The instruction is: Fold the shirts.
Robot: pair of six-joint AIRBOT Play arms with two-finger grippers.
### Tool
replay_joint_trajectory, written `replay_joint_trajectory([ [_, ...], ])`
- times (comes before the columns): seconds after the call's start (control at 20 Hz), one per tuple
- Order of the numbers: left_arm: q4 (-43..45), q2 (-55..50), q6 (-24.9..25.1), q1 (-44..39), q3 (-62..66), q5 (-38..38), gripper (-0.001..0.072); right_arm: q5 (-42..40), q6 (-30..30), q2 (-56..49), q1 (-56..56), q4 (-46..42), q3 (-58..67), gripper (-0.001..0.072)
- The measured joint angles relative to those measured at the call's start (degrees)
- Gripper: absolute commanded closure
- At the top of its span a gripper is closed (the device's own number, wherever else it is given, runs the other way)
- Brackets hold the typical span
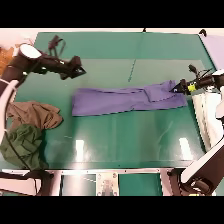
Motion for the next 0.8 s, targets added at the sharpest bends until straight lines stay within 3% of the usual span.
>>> replay_joint_trajectory([
  [0.25, -0.13, -10.40, 0.63, -11.45, 3.08, 6.75, 0.0683, 3.32, 1.90, 8.72, 0.24, 1.07, 1.31, 0.0700],
  [0.5, -2.16, -25.24, 0.17, -22.82, 18.34, 11.69, 0.0683, 7.43, 5.66, 18.82, 1.97, 1.25, 1.51, 0.0699],
  [0.8, -6.58, -36.13, -1.99, -30.40, 30.56, 13.46, 0.0683, 9.25, 9.92, 27.61, 7.78, 0.11, 0.92, 0.0699],
])
